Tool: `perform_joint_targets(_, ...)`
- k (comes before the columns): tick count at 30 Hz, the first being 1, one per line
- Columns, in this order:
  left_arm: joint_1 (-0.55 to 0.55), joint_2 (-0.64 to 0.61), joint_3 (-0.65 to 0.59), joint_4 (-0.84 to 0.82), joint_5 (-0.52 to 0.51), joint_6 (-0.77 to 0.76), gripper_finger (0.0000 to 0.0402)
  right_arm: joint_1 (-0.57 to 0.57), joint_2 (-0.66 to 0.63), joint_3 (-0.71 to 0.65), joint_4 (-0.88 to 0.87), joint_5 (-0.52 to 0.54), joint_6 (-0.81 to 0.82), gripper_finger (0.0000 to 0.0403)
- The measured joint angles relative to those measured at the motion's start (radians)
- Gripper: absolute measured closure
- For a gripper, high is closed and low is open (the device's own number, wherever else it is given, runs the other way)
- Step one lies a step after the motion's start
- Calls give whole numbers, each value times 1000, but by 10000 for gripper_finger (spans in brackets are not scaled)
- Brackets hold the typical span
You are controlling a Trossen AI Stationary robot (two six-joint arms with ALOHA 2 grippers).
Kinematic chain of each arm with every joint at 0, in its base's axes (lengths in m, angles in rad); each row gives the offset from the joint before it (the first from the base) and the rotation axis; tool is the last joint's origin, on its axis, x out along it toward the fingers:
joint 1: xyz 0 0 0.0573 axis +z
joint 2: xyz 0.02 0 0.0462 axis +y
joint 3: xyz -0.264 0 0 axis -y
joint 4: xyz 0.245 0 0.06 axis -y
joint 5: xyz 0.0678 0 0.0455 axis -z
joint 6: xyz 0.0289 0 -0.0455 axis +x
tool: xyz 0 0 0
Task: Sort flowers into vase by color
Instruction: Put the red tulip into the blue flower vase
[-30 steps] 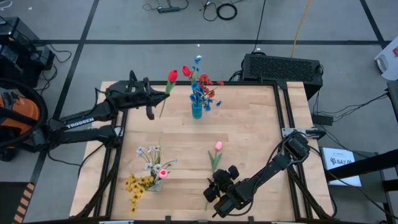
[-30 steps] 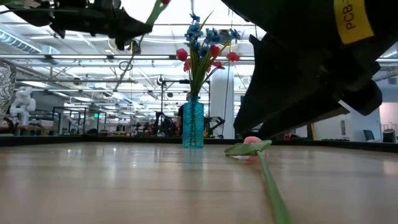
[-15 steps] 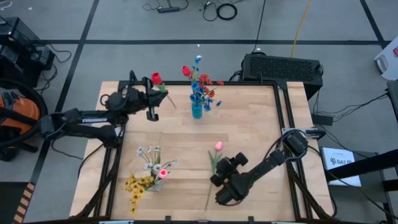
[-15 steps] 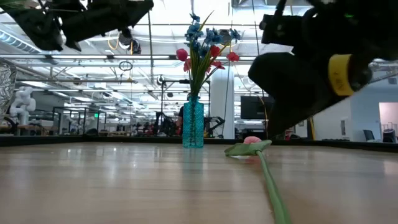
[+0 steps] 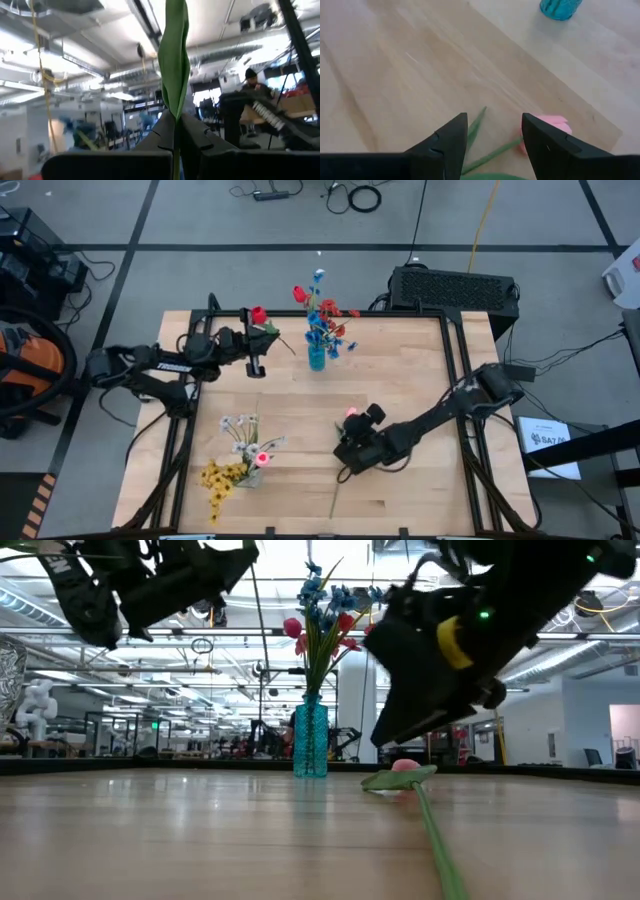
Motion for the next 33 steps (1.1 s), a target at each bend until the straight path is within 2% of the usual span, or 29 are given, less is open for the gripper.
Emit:
perform_joint_targets(5,0,18,8,10,0,4,394,-6,-142,-270,361,-1,-74,222)
perform_joint_targets(11,0,52,21,7,0,42,394,-26,-249,-614,994,-18,-229,222)
perform_joint_targets(14,0,85,51,7,5,53,394,-53,-255,-722,1279,-44,-361,222)
perform_joint_targets(17,0,133,91,5,12,53,394,-94,-252,-783,1447,-97,-443,222)
perform_joint_targets(25,0,216,176,5,16,53,393,-157,-249,-795,1452,-180,-446,222)
perform_joint_targets(33,0,264,234,7,17,52,393,-158,-249,-795,1438,-180,-450,222)
